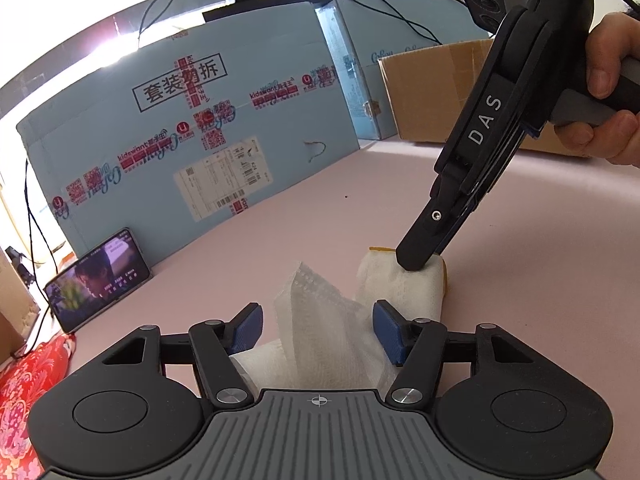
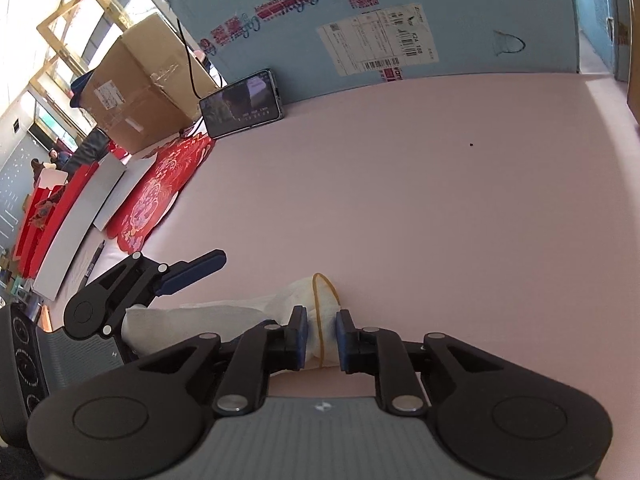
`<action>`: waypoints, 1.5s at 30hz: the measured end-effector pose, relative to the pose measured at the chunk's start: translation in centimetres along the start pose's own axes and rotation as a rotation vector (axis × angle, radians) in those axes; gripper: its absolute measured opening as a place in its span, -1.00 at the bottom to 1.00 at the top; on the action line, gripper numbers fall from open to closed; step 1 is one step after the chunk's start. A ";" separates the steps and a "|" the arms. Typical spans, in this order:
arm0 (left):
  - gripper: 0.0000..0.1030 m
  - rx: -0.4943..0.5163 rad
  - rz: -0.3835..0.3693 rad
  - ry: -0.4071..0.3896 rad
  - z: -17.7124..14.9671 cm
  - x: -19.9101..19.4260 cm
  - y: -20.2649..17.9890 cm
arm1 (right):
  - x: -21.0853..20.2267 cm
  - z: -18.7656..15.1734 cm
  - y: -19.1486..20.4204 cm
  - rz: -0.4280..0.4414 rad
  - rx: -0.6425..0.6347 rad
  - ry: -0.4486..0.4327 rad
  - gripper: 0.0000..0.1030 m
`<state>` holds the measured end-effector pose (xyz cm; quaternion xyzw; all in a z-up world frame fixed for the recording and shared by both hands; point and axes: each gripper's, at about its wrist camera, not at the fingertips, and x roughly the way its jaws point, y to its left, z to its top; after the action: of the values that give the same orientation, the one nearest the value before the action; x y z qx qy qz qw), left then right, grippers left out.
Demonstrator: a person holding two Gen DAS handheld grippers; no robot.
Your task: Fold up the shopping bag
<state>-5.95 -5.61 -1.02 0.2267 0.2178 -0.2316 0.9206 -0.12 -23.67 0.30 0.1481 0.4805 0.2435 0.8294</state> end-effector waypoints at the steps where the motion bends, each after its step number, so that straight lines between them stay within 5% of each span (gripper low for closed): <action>1: 0.13 0.007 -0.001 -0.002 0.0 0.0 -0.1 | -0.2 -0.1 -0.4 0.015 0.023 -0.007 -0.75; 6: 0.12 0.012 -0.010 -0.005 0.0 -0.1 -0.2 | -0.3 -0.9 -4.6 0.253 0.285 -0.098 -1.00; 10: 0.12 0.000 -0.023 -0.004 -0.1 0.1 0.2 | 0.7 -1.4 -5.4 0.277 0.346 -0.108 -1.00; 15: 0.12 -0.001 -0.017 -0.004 -0.1 0.0 -0.1 | -1.2 -1.3 -2.6 0.120 0.133 -0.167 -0.70; 22: 0.12 0.005 -0.012 -0.002 -0.1 0.0 0.0 | 0.0 -1.1 -0.2 0.002 -0.062 -0.124 -0.68; 28: 0.12 0.000 -0.017 -0.002 0.0 0.0 0.0 | -0.5 -1.7 -3.1 0.084 0.126 -0.138 -0.85; 36: 0.12 -0.005 -0.014 -0.001 0.0 -0.1 -0.1 | -0.5 -3.3 -6.0 0.137 0.320 -0.117 -0.63; 40: 0.13 -0.006 -0.015 -0.001 -0.1 -0.1 0.1 | 0.6 -3.9 -8.1 0.271 0.524 -0.114 -0.59; 45: 0.12 -0.004 -0.013 -0.001 -0.1 -0.1 0.0 | 1.3 -5.0 -9.4 0.330 0.656 -0.140 -0.84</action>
<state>-6.07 -5.50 -1.06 0.2234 0.2192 -0.2375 0.9196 -1.44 -30.80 -7.62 0.4979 0.4447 0.1964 0.7182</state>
